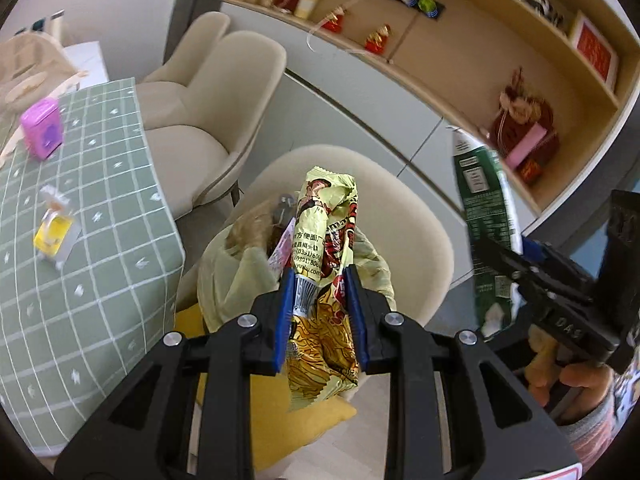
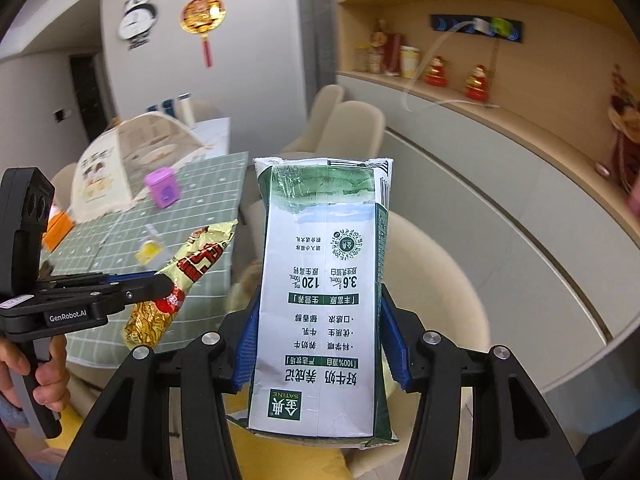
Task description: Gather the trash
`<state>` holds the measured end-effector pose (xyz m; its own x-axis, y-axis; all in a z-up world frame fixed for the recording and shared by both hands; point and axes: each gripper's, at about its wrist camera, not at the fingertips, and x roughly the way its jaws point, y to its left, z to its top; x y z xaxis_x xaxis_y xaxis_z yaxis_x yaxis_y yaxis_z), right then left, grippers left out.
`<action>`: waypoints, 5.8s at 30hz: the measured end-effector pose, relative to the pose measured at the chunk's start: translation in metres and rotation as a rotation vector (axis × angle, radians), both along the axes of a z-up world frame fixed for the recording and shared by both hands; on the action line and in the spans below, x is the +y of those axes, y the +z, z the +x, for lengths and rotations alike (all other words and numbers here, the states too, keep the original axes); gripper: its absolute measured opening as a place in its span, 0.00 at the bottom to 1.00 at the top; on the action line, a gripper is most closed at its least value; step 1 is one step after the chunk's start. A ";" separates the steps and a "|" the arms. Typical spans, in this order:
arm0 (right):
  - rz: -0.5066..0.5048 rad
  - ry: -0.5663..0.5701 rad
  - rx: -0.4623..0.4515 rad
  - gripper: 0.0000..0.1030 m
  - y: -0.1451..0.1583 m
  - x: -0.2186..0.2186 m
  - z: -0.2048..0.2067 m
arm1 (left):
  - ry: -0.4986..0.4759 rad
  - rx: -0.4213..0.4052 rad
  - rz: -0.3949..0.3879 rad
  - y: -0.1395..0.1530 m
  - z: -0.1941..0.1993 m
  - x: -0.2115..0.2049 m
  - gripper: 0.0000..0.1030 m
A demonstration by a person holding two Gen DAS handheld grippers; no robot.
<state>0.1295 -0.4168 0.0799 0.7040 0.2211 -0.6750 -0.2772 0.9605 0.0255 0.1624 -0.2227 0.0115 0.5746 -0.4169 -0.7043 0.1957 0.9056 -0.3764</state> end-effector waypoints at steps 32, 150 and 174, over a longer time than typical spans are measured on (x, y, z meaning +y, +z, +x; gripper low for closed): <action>-0.016 -0.068 0.093 0.48 -0.057 -0.009 0.074 | -0.145 0.171 -0.039 -0.047 0.097 -0.030 0.42; 0.064 0.113 -0.090 0.58 -0.035 0.124 -0.223 | 0.431 -0.171 0.362 0.003 -0.307 0.096 0.43; 0.070 0.119 -0.078 0.58 -0.040 0.139 -0.217 | 0.442 -0.159 0.362 0.001 -0.300 0.114 0.43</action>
<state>-0.0876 -0.2775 0.0399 0.7195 0.3503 -0.5996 -0.3926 0.9174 0.0649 -0.1377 -0.1090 0.0122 0.7490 0.1369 -0.6482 -0.2005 0.9794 -0.0249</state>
